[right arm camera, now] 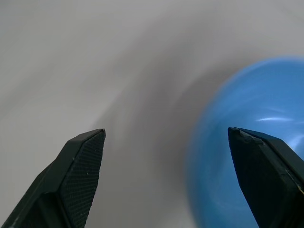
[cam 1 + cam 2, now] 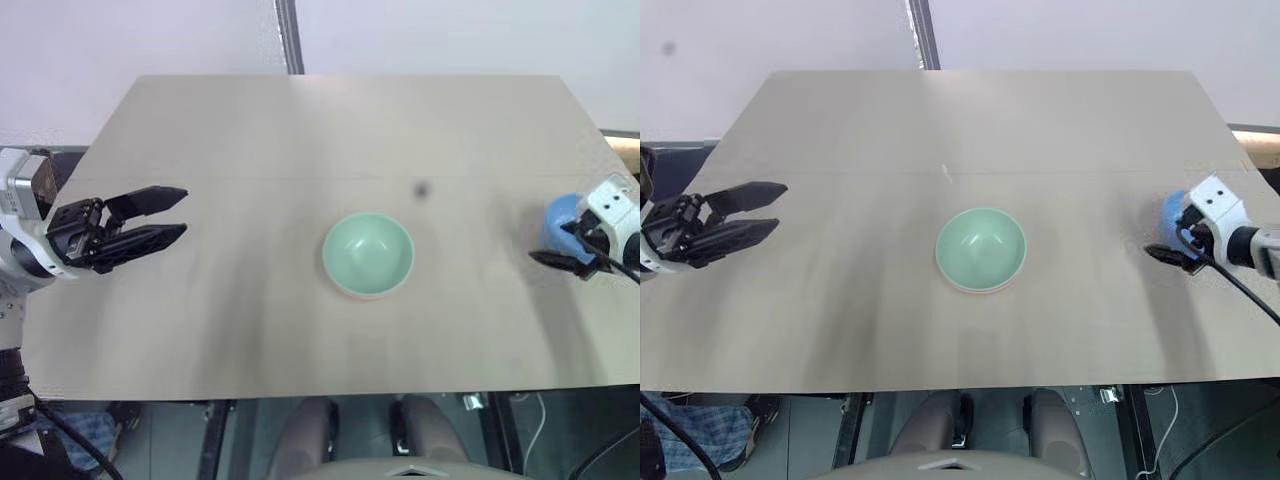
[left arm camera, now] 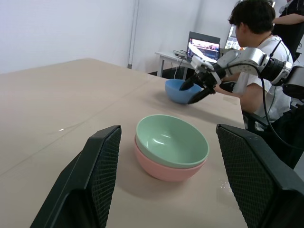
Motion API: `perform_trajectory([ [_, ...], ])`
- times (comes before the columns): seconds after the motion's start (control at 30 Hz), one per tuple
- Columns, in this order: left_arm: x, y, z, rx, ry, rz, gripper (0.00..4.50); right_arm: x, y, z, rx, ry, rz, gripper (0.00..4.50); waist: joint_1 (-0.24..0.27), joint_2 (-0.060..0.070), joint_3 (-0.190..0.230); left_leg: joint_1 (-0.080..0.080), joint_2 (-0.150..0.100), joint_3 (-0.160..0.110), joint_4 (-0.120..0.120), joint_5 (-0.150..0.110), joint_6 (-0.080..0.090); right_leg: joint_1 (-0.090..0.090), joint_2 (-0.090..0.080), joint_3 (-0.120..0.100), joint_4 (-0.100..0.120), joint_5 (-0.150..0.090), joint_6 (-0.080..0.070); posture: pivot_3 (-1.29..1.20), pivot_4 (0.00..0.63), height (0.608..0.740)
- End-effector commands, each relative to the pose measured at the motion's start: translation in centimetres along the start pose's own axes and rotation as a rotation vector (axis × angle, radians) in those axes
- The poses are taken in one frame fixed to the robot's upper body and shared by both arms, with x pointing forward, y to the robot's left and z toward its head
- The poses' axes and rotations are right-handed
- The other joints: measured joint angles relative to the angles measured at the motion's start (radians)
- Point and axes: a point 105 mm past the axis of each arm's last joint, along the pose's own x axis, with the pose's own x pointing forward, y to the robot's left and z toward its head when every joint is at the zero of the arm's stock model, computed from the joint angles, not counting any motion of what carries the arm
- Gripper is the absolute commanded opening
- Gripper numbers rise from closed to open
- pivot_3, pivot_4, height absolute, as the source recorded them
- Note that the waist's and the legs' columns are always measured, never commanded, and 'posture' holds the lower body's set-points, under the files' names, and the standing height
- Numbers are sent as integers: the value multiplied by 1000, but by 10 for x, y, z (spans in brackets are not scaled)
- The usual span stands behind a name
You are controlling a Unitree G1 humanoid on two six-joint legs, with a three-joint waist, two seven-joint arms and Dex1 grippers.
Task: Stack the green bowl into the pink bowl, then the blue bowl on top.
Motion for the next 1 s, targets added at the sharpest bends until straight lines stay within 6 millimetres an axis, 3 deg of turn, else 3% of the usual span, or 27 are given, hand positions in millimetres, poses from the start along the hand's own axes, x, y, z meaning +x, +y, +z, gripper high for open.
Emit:
perform_trajectory([
  [0.03,-2,0,9,41,-21,-1,3407,-4,-10,-2,-46,60,-61,3957,0,0,0,0,0,0,0,0,0,0,0,0,0,0,0,0,150,740],
  [0.17,-2,1,10,44,-21,0,3407,-4,-8,-3,-76,85,-52,2241,0,0,0,0,0,0,0,0,0,-1,0,0,0,0,0,0,150,740],
  [0.2,-2,1,10,44,-21,0,3407,-4,-8,-3,-73,83,-55,1988,0,0,0,0,0,0,0,0,0,-1,0,0,1,0,0,0,150,740],
  [0.23,-2,1,10,44,-22,-1,3407,-4,-8,-2,-72,82,-56,1329,0,0,0,0,0,0,0,0,0,-1,0,0,0,0,0,0,150,740],
  [0.33,-2,1,10,44,-24,-3,3407,-5,-9,-3,-74,84,-57,35,0,0,0,-1,0,0,0,0,0,-1,0,0,0,0,0,0,150,740],
  [0.5,-2,1,9,43,-28,-2,3407,-6,-5,7,-129,54,-31,35,0,0,0,-1,0,0,0,0,0,-1,0,0,0,0,0,0,150,740],
  [0.67,-2,2,9,45,-26,-1,3407,-11,18,59,-183,-150,59,35,-4,1,1,-1,0,0,0,0,0,-1,1,1,1,0,0,0,150,740],
  [0.87,1,5,8,46,-26,-8,3407,-29,101,131,-402,-388,315,35,2,2,2,-1,1,0,-1,0,0,-2,1,0,0,0,0,0,150,740],
  [1.0,5,7,8,44,-26,-16,3407,-39,143,144,-553,-442,440,35,5,2,2,-2,-1,-1,0,0,0,-2,-1,0,-1,0,0,0,150,740],
])
